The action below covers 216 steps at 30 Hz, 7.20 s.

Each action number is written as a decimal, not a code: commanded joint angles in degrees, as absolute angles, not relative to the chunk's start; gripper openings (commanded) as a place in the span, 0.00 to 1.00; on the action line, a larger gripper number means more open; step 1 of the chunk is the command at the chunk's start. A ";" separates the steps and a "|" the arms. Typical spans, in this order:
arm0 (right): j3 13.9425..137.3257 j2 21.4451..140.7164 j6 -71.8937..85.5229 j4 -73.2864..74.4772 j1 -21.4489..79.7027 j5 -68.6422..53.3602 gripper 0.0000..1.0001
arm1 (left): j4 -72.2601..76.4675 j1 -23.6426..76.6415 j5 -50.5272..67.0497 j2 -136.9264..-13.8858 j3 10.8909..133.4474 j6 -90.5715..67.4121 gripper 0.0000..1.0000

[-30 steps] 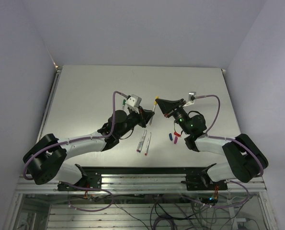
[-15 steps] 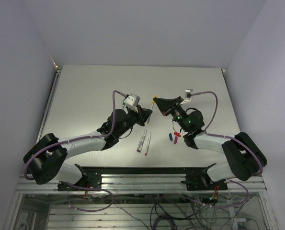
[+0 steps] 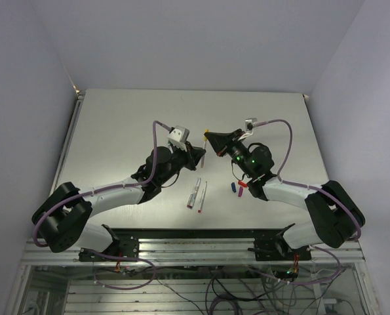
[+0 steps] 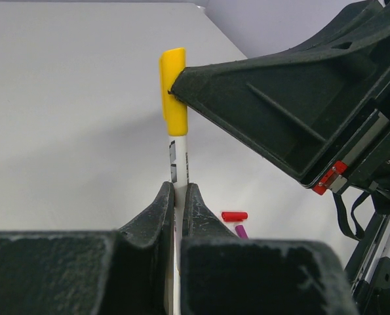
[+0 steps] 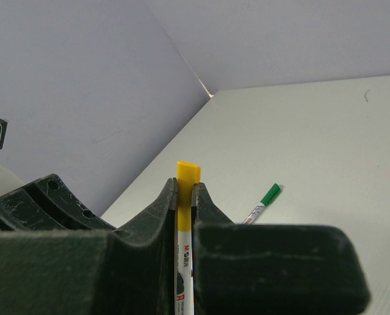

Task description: Insert the pens into the pen caps

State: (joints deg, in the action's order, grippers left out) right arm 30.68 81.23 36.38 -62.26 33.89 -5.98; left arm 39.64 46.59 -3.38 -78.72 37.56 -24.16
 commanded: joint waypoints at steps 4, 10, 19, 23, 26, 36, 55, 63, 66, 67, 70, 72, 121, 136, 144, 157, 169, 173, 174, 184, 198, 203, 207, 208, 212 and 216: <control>28.75 82.87 34.09 -48.54 36.54 -11.29 0.00 | 53.00 45.09 -4.97 -76.03 43.94 -22.36 0.07; 30.07 79.92 31.98 -49.90 36.44 -5.09 0.09 | 47.41 45.10 -4.23 -76.76 44.03 -21.94 0.07; 31.83 70.91 26.37 -50.27 36.39 4.53 0.50 | 38.47 45.11 -7.74 -79.09 43.34 -20.56 0.07; 30.38 67.09 25.49 -49.77 36.45 7.23 0.53 | 34.83 44.96 -12.32 -81.53 44.42 -18.82 0.07; 28.92 64.66 25.13 -48.91 36.40 9.51 0.60 | 32.32 43.85 -14.60 -84.09 46.00 -18.08 0.07; 28.66 61.74 23.46 -37.18 36.37 15.39 0.62 | 14.38 39.42 -20.04 -96.96 56.99 -19.01 0.07; 22.54 54.27 26.55 -30.08 36.29 23.12 0.63 | 5.66 37.11 -21.81 -108.54 63.29 -21.42 0.07; 24.10 56.36 27.54 -26.96 36.36 23.33 0.64 | 5.21 36.57 -20.86 -110.05 63.87 -22.80 0.10; 23.70 56.50 27.88 -27.56 36.33 22.88 0.64 | 4.96 36.39 -20.79 -110.51 63.98 -23.18 0.11; 23.65 56.59 27.94 -27.59 36.30 22.88 0.64 | 4.86 36.32 -20.75 -110.67 64.06 -23.32 0.11; 23.94 56.93 28.11 -27.11 36.32 22.82 0.64 | 4.46 36.21 -20.83 -111.11 64.29 -23.51 0.12; 24.14 57.21 28.33 -26.84 36.30 22.81 0.64 | 4.36 36.13 -20.87 -111.26 64.42 -23.63 0.12; 26.40 59.07 30.75 -13.38 36.04 36.36 0.95 | -4.17 52.38 -15.65 -86.15 45.14 -24.47 0.45; 24.36 56.45 31.90 -13.04 35.97 36.44 0.94 | -4.12 57.13 -16.26 -90.80 45.45 -25.70 0.45; 24.08 56.58 32.41 -13.27 35.95 35.78 0.94 | -5.36 58.08 -17.97 -92.18 45.52 -26.19 0.45; 24.61 56.68 33.56 -10.76 35.93 36.51 0.94 | -8.51 58.67 -19.55 -93.68 46.16 -26.42 0.43; 26.82 58.25 45.25 5.34 35.95 37.85 0.89 | -10.41 58.84 -17.51 -96.98 47.29 -25.60 0.07; 26.51 59.24 47.63 8.90 35.95 35.36 0.72 | -9.79 58.85 -17.62 -96.30 47.52 -25.34 0.07; 26.35 59.55 47.82 9.22 35.95 34.59 0.67 | -9.57 58.87 -17.64 -95.87 47.55 -25.12 0.07; 24.17 62.31 49.02 8.87 35.95 29.56 0.44 | -9.49 58.80 -18.63 -93.83 49.52 -23.39 0.07; 20.90 63.86 51.18 7.85 36.66 23.97 0.40 | -9.17 58.73 -18.02 -93.13 50.35 -22.81 0.07; 21.39 65.65 50.39 7.30 37.08 23.45 0.38 | -8.90 58.74 -17.59 -93.05 50.80 -22.58 0.07; 22.42 67.58 50.01 7.98 37.36 23.54 0.38 | -8.64 58.78 -17.40 -92.84 50.69 -22.81 0.07; 22.79 68.09 50.09 8.49 37.44 23.67 0.38 | -8.62 58.72 -17.42 -92.75 50.64 -22.85 0.07; 24.55 70.24 50.34 11.01 37.89 24.41 0.38 | -8.81 58.72 -17.70 -92.51 50.54 -22.77 0.07; 26.39 72.12 51.23 14.34 38.79 25.39 0.38 | -8.75 58.62 -17.88 -92.13 50.38 -22.84 0.07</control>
State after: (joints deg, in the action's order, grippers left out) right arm 24.93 70.17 50.24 8.54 37.71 24.43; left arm -9.23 58.50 -18.35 -94.08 49.23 -23.31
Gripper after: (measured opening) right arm 0.377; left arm 0.101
